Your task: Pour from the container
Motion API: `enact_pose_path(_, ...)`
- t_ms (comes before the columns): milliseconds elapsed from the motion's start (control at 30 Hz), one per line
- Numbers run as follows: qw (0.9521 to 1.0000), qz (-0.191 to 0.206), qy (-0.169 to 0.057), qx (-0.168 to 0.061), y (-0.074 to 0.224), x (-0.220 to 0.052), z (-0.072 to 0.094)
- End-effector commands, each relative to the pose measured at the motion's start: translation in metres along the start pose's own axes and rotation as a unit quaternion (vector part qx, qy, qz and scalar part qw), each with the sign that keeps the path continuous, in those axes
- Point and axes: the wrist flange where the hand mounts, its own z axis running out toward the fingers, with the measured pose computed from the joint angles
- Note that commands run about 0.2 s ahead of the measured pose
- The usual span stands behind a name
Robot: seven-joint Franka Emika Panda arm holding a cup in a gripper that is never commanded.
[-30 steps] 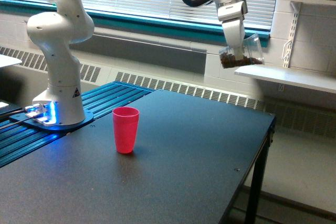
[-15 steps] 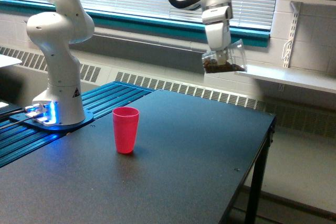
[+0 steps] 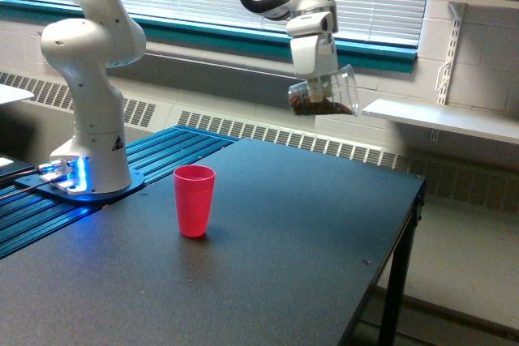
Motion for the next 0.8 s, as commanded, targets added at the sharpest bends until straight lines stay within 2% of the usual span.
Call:
enact_pose_path(33,0.9995,0.029,0.011,-0.006,0.01,-0.01,0.001)
enact_pose_path(300,0.9992,0.038,0.012,-0.006,0.018,-0.033,0.007)
enact_pose_path(600,0.9982,0.052,0.018,-0.023,0.032,-0.053,0.007)
enact_pose_path(800,0.9972,0.06,0.017,-0.041,0.046,-0.067,0.0)
